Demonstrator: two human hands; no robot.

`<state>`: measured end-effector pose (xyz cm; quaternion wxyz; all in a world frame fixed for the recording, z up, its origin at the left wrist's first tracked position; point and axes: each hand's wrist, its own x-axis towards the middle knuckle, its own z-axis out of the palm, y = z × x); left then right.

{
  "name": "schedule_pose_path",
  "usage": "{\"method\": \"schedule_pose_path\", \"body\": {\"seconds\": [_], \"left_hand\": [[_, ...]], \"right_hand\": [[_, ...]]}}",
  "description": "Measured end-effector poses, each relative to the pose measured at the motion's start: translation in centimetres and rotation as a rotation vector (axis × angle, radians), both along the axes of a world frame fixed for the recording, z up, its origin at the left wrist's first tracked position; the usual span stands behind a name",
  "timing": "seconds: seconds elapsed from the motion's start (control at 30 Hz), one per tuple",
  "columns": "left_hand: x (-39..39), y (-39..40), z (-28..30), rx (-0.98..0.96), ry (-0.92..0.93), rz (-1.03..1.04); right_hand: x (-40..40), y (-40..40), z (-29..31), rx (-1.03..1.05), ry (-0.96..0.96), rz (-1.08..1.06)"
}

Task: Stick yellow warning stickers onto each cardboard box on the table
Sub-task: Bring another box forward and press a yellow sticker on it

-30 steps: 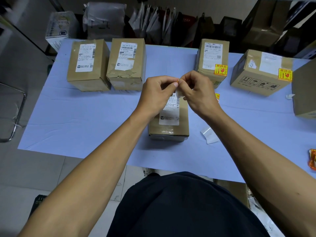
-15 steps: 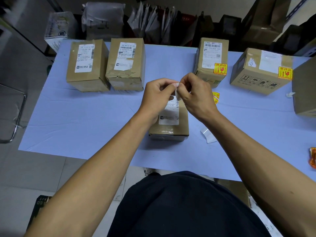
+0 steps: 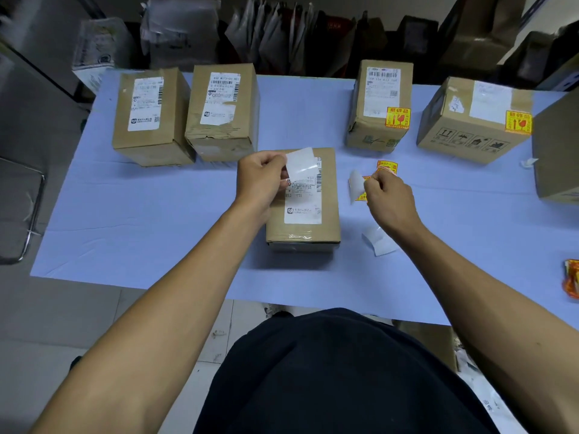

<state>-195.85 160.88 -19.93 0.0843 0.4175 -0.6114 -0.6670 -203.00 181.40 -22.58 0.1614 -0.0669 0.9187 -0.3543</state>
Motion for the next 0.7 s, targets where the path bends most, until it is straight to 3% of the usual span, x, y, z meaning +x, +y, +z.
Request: {"method": "schedule_pose_path", "body": {"seconds": [0.33, 0.57, 0.7], "left_hand": [[0.3, 0.6, -1.0, -0.096, -0.084, -0.067], [0.2, 0.8, -1.3, -0.136, -0.105, -0.099], [0.2, 0.7, -1.4, -0.201, -0.121, -0.118]], "right_hand": [[1.0, 4.5, -4.3, 0.364, -0.237, 0.052], [0.9, 5.2, -4.8, 0.404, -0.299, 0.069], [0.7, 3.8, -3.3, 0.346, -0.170, 0.028]]}}
